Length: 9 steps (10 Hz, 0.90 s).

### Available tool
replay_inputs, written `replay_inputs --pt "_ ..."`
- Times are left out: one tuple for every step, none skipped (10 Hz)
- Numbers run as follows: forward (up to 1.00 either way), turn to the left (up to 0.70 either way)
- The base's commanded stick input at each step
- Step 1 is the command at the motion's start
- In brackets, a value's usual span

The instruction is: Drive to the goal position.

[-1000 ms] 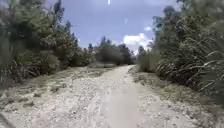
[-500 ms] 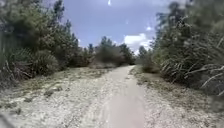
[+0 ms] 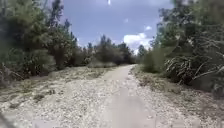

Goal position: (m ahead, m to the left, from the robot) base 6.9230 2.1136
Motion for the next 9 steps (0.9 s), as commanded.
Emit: replay_inputs --pt "0.50 0.51" --pt "0.50 0.51" --pt "0.50 0.17" --pt "0.50 0.01" --pt "0.50 0.01" --pt "0.50 0.01" --pt "0.50 0.01" --pt "0.50 0.01" --pt "0.50 0.01"
